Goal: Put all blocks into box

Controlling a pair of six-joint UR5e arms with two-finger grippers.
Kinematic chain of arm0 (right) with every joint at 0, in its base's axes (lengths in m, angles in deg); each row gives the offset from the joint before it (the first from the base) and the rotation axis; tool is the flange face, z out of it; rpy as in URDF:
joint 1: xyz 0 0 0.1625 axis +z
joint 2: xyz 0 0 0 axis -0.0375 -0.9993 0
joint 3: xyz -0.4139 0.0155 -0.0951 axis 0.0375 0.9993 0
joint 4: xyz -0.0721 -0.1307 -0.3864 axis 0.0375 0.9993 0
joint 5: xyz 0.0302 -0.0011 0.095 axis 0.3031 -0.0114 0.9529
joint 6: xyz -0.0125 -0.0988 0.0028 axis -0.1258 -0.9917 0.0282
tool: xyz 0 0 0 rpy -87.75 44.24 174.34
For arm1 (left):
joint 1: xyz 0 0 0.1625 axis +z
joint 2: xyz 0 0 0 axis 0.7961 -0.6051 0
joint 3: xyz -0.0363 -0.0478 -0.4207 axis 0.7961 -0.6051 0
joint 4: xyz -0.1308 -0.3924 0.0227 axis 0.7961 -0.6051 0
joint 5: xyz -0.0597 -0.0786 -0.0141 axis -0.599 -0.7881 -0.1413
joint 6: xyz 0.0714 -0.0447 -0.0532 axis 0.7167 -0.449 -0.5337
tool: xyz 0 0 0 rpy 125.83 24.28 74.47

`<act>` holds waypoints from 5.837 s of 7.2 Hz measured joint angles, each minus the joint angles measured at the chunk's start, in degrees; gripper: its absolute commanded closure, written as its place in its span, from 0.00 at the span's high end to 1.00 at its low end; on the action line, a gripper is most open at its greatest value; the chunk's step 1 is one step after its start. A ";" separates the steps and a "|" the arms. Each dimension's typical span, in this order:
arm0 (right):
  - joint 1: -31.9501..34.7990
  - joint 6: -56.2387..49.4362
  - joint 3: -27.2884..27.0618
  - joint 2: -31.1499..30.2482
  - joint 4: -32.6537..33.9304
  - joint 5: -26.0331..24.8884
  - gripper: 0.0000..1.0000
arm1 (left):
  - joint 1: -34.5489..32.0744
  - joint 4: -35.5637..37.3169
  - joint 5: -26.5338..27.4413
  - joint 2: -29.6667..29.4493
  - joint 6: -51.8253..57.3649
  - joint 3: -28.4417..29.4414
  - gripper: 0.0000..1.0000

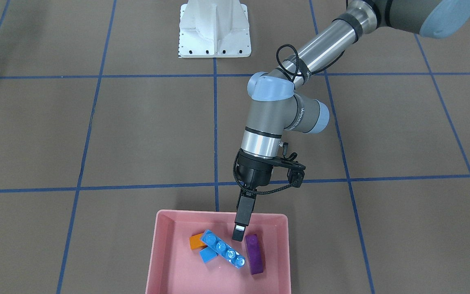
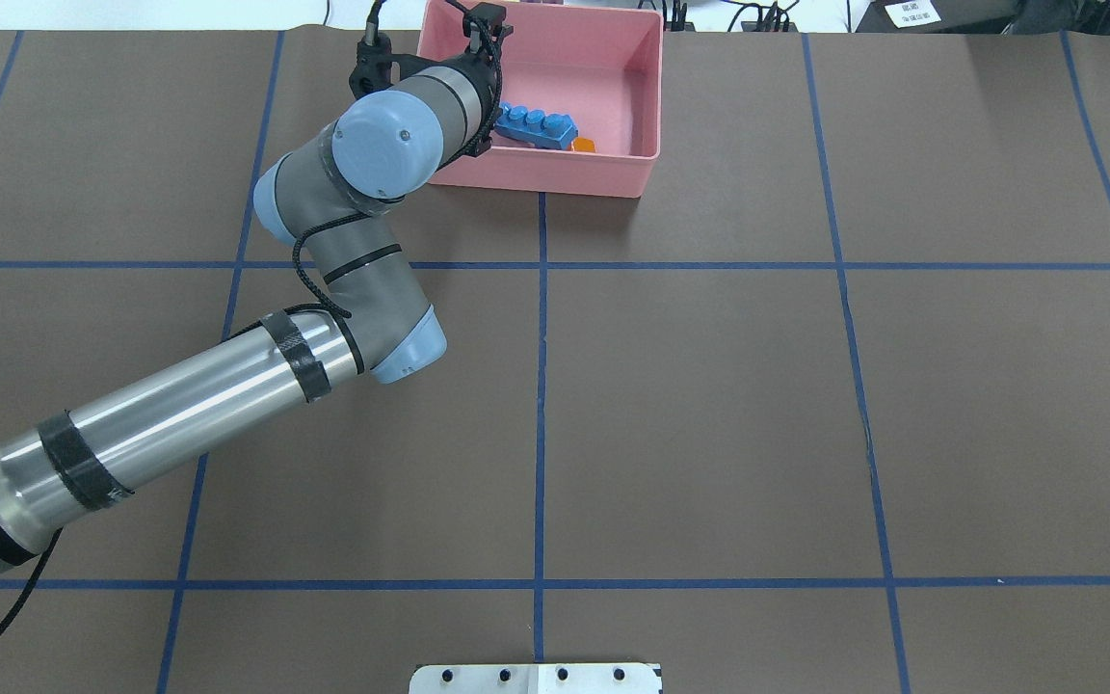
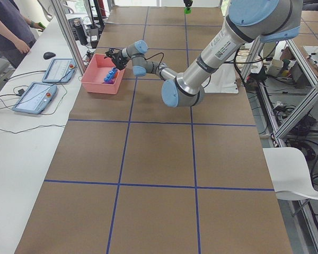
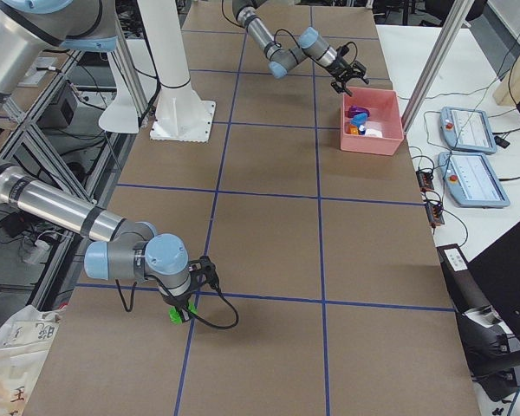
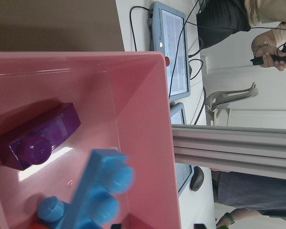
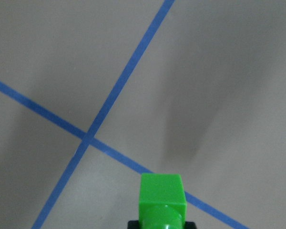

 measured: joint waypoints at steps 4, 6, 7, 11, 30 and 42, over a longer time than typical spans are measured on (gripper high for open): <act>10.26 0.08 -2.00 23.14 22.47 0.28 0.00 | -3.22 2.62 -1.90 -0.73 2.47 -0.19 1.00; 9.08 5.68 -1.27 37.47 31.63 0.40 0.00 | -5.22 9.38 -3.71 -0.94 10.81 -1.10 1.00; 6.65 10.78 -0.56 42.95 33.05 0.38 0.00 | -7.00 11.87 -4.46 -0.96 16.51 -1.33 1.00; -8.51 43.86 3.04 64.16 33.26 0.12 0.00 | -13.83 17.31 -7.29 1.87 40.54 -1.64 1.00; -38.29 77.42 46.16 103.62 6.21 -24.56 1.00 | -42.68 24.38 -33.97 35.55 134.97 -7.27 1.00; -6.93 32.47 8.36 55.47 36.25 5.28 1.00 | -47.55 49.89 -56.09 47.39 138.53 -29.34 1.00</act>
